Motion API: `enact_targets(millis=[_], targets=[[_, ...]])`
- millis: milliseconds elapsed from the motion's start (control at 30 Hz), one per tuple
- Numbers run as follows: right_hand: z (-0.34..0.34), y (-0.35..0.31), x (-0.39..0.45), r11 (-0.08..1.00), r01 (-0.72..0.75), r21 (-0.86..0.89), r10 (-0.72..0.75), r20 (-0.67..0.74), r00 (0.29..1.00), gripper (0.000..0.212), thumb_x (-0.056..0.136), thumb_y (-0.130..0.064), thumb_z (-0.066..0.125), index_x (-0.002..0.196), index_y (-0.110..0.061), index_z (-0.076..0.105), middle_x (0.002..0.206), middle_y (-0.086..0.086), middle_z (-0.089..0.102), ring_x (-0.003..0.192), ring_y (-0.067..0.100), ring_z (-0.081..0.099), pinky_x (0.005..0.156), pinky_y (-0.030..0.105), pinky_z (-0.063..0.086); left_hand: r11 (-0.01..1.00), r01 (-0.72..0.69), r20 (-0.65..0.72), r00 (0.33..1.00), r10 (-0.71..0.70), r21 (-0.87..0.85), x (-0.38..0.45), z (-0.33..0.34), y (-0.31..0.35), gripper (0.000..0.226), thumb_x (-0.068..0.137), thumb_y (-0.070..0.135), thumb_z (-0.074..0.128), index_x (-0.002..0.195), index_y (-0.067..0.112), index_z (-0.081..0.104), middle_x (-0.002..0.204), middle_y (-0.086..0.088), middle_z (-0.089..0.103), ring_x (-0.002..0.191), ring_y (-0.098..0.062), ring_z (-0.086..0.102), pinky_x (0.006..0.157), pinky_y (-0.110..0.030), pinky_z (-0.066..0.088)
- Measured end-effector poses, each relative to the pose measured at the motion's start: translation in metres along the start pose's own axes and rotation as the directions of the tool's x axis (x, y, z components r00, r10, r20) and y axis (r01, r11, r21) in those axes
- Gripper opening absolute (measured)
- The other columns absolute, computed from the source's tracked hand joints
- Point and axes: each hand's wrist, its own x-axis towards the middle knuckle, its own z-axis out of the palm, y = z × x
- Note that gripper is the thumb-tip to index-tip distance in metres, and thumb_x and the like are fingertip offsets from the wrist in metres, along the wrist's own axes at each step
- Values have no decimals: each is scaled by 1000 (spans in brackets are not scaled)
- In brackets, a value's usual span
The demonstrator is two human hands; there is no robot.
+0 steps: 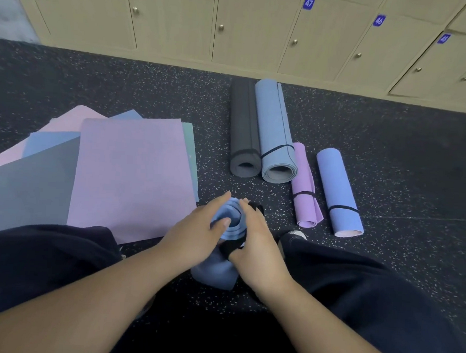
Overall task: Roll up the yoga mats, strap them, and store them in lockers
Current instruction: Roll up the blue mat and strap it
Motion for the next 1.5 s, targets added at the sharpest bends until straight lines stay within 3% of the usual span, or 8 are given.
enact_targets(millis=[133,267,400,600,1000,1200,1267,1500], targets=[[-5,-2,-2,997,43,-60,-41,35,999,83,81,2,57,149,-29,21,157,-15,15,145,4,6,93,-5,14,1000,9,29,1000,-8,-15,-4,-3,1,56,95,42,47,145,50,24,150,13,38,134,-8,39,112,-33,31],[-8,-7,-3,987,68,-144,-60,55,997,85,83,-5,59,150,-32,15,158,-15,13,143,6,11,97,10,23,999,22,71,997,-19,-33,-8,-10,6,84,68,73,51,144,53,21,148,21,36,135,-1,34,113,-32,29],[-10,-12,-1,981,68,-183,-60,48,997,89,78,-8,61,149,-38,16,149,-13,29,124,23,49,98,37,40,999,-1,76,997,4,-39,-10,-14,10,81,77,53,69,144,51,24,141,22,43,127,5,40,105,-22,33],[-10,-21,-2,960,96,-261,-74,93,993,90,76,-11,59,149,-39,13,147,-11,26,120,22,49,86,29,36,997,-6,114,994,-2,75,-11,-15,12,94,54,70,51,140,52,18,139,12,47,123,-8,49,101,-34,42],[-8,-24,-2,922,163,-350,-134,105,985,78,85,-25,59,149,-37,16,137,-8,34,108,30,55,83,33,38,944,24,-81,997,3,328,-8,-14,11,32,97,23,37,128,29,44,108,-7,66,97,-31,57,80,-38,46],[-10,-13,-2,961,141,-238,-117,110,987,84,83,-27,65,150,-36,14,141,-8,37,120,24,50,96,31,38,955,-94,-33,994,108,280,-14,-20,6,43,98,16,37,131,43,38,55,13,54,59,-3,50,54,-18,31],[-11,-9,-4,965,151,-215,-129,113,985,83,81,-27,66,148,-36,18,140,-9,38,122,22,49,98,31,38,957,-118,-21,992,128,263,-17,-22,5,37,97,11,38,121,39,41,59,34,53,59,7,50,51,-16,30],[-16,5,-11,967,182,-180,-161,126,979,85,76,-27,69,146,-37,22,142,-16,37,120,18,49,99,31,39,912,-218,-116,955,272,348,-20,-34,-8,28,81,13,39,92,38,32,100,19,45,69,-25,52,68,-37,47]])
